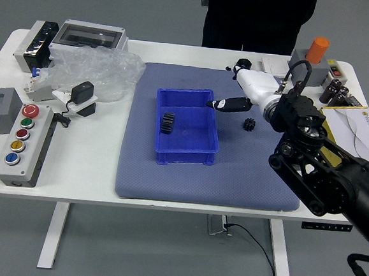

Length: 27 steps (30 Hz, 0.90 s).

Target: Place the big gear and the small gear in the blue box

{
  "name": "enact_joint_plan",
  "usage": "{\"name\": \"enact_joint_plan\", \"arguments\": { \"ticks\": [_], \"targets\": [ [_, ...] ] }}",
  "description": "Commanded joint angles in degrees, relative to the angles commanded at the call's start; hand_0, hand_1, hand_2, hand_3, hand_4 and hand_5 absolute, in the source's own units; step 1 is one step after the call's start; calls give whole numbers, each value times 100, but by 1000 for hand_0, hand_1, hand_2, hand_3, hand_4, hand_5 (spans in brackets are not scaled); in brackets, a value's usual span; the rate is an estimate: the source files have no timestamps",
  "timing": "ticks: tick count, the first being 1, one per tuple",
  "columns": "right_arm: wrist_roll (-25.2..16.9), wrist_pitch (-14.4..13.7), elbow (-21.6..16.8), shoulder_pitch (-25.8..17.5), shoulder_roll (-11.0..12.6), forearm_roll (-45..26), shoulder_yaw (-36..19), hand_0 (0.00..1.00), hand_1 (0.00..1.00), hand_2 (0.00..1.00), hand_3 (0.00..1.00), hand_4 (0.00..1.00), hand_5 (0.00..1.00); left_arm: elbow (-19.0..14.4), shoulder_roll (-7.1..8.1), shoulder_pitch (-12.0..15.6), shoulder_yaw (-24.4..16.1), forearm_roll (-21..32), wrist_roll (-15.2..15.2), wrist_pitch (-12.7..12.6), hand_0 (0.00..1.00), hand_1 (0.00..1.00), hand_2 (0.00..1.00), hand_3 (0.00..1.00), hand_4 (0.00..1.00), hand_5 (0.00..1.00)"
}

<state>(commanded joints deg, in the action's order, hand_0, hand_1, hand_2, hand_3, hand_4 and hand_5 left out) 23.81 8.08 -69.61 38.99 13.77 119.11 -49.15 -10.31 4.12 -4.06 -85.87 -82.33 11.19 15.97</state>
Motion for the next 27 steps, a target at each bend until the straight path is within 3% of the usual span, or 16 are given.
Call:
{"name": "enact_joint_plan", "arguments": {
  "ticks": [1,2,7,8,13,14,27],
  "targets": [
    [-54,-9,118,30,45,-24,68,740,675,773,862,909,585,0,0,-2,0,-1,0,0,842,806,813,849,706,276],
    [-97,-14,214,55,76,-44,119,724,656,749,821,860,487,0,-1,-3,-1,-2,1,1,842,805,813,848,705,275],
    [-357,-137,752,183,178,-194,365,724,656,749,821,860,487,0,3,4,8,3,4,0,842,805,813,848,705,275],
    [-411,-172,871,210,182,-229,404,704,631,723,759,842,452,0,5,5,9,2,4,1,842,805,812,847,707,274],
    [-586,-281,1366,296,152,-302,524,704,631,723,759,842,452,0,7,6,5,-10,5,2,842,805,812,847,707,274],
    [-613,-297,1459,310,137,-297,544,675,590,701,700,824,426,0,5,4,2,-15,5,4,842,805,813,848,708,273],
    [-800,-465,2069,338,-16,-90,699,659,576,686,685,808,395,0,-4,9,-5,-42,6,10,842,805,812,847,711,274]
  ]
}}
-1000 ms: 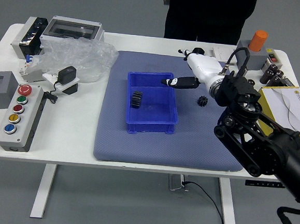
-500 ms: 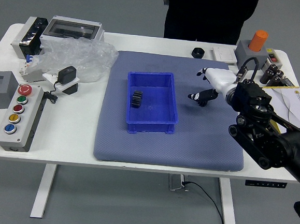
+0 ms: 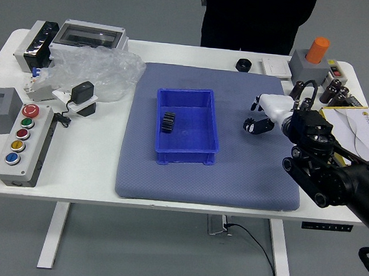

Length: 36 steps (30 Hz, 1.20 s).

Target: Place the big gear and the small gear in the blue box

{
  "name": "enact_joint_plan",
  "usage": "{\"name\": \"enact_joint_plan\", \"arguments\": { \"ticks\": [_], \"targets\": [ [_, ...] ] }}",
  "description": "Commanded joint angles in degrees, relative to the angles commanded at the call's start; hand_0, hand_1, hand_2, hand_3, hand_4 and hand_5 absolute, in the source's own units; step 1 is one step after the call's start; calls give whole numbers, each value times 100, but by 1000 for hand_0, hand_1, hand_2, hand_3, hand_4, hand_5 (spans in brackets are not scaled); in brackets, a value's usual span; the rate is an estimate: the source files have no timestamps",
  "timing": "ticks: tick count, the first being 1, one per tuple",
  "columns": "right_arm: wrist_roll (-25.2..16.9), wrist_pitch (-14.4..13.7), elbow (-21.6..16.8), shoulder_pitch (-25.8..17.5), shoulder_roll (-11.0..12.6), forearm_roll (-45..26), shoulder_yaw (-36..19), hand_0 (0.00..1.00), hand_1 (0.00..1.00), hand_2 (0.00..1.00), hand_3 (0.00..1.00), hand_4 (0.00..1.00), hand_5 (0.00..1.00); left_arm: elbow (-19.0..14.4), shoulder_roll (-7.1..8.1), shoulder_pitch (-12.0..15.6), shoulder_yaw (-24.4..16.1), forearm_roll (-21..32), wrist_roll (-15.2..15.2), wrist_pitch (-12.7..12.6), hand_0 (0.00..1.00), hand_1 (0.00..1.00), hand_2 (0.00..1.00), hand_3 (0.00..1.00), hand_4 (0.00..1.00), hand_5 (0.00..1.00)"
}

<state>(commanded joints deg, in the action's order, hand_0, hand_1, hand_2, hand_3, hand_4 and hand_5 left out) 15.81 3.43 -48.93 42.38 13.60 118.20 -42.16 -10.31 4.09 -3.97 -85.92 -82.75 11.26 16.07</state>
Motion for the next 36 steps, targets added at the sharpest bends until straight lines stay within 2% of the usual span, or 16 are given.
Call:
{"name": "enact_joint_plan", "arguments": {
  "ticks": [28,29,34,35,36],
  "targets": [
    [-32,-258,411,-83,-292,100,-77,640,555,654,661,745,382,0,-45,-7,25,13,3,-1,841,805,811,846,717,273],
    [-34,-271,427,-85,-302,103,-80,626,529,634,653,690,370,0,-45,-8,25,15,3,-1,841,805,811,846,718,272],
    [-32,-328,502,-100,-358,126,-102,626,529,634,653,690,370,0,-48,-9,29,19,4,-2,841,805,811,846,718,272],
    [-31,-336,512,-103,-367,131,-106,614,523,620,655,645,359,0,-49,-9,29,19,3,-2,841,806,811,846,718,272],
    [-28,-346,522,-106,-375,138,-112,614,523,620,655,645,359,0,-52,-10,29,19,3,-2,841,806,811,846,718,272]
  ]
}}
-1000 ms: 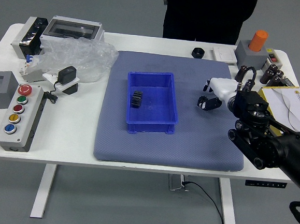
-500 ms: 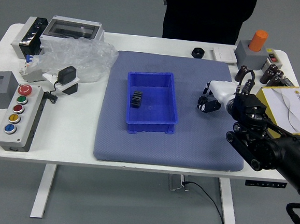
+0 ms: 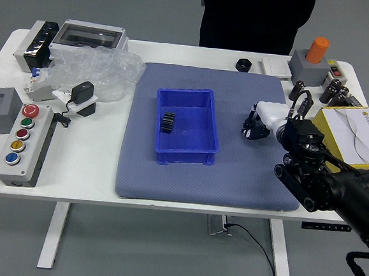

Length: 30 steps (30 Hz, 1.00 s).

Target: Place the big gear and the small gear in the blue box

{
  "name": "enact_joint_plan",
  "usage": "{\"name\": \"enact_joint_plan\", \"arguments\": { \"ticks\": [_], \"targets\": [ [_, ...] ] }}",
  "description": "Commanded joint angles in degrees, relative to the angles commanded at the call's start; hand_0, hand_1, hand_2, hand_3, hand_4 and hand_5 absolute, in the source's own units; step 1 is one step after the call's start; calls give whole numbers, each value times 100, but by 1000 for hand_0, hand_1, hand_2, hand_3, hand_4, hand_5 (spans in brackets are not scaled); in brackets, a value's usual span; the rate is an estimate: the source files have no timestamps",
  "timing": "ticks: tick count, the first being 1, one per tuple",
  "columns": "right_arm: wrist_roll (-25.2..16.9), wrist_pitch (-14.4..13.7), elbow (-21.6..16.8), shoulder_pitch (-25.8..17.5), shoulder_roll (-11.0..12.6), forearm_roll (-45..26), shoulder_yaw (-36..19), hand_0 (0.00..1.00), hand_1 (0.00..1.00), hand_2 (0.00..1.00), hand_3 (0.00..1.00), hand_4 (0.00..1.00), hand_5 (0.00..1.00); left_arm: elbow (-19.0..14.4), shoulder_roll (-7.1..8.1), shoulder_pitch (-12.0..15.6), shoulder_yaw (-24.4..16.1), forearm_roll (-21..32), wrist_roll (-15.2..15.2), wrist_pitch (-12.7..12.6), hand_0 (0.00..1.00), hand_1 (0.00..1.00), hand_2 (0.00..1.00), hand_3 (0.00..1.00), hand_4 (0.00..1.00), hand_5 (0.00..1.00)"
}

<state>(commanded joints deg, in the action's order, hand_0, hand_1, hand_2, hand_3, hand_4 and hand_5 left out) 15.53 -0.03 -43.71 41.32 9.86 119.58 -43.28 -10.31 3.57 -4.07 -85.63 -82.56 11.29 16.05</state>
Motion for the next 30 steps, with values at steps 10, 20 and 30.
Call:
{"name": "enact_joint_plan", "arguments": {
  "ticks": [10,20,30],
  "targets": [
    [15,-92,70,-33,-57,62,-35,637,520,603,652,555,279,0,-11,-2,-1,-1,-1,0,842,805,811,846,719,272],
    [24,-196,74,-66,-88,113,-63,665,486,533,625,629,158,0,-14,-1,4,4,-3,0,841,805,810,845,720,271],
    [48,-325,-69,-93,-55,153,-240,658,462,499,607,647,133,0,-1,1,11,7,-3,-1,842,805,810,846,721,273]
  ]
}}
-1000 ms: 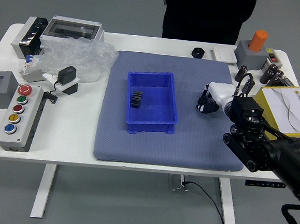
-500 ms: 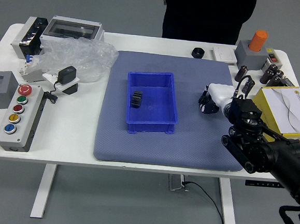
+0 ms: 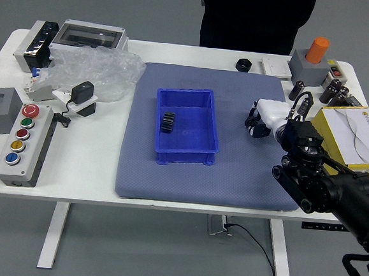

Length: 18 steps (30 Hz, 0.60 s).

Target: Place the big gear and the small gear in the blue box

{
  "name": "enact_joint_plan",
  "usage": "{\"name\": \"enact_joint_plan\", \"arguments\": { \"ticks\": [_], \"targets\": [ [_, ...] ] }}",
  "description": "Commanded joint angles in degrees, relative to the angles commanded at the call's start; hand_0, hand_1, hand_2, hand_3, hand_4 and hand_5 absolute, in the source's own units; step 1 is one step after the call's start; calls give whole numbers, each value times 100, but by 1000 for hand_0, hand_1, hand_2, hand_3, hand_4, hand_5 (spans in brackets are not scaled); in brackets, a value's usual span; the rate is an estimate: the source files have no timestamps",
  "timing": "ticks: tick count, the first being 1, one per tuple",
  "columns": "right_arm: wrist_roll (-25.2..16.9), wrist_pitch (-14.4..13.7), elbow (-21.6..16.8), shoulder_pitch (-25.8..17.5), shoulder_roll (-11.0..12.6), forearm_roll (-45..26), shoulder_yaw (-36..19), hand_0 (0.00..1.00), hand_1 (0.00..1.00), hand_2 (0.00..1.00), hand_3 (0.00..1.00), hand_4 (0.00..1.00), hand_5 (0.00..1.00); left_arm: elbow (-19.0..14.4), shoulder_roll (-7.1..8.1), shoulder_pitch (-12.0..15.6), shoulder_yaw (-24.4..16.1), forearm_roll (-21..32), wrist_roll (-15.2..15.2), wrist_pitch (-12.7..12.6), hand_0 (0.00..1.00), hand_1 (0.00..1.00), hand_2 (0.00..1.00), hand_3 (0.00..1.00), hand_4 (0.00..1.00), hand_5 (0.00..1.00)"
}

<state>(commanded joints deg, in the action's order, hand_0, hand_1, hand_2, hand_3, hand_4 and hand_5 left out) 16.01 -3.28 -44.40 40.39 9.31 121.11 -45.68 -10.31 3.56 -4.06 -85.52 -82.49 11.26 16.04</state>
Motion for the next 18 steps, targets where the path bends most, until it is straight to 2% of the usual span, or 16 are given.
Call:
{"name": "enact_joint_plan", "arguments": {
  "ticks": [12,16,17,18],
  "targets": [
    [42,12,-186,-13,82,-13,-133,663,463,499,613,642,134,0,9,0,-12,-19,-2,4,842,805,811,845,720,274],
    [143,149,-373,-20,128,2,-227,663,463,499,613,642,134,0,11,1,-7,-11,-3,2,842,805,811,845,720,274],
    [178,197,-435,-18,143,10,-249,658,484,533,641,618,189,0,13,3,-5,-8,-2,1,841,805,811,845,719,273],
    [223,263,-506,-10,159,16,-271,658,484,533,641,618,189,0,15,5,-3,-4,0,0,841,805,811,845,719,273]
  ]
}}
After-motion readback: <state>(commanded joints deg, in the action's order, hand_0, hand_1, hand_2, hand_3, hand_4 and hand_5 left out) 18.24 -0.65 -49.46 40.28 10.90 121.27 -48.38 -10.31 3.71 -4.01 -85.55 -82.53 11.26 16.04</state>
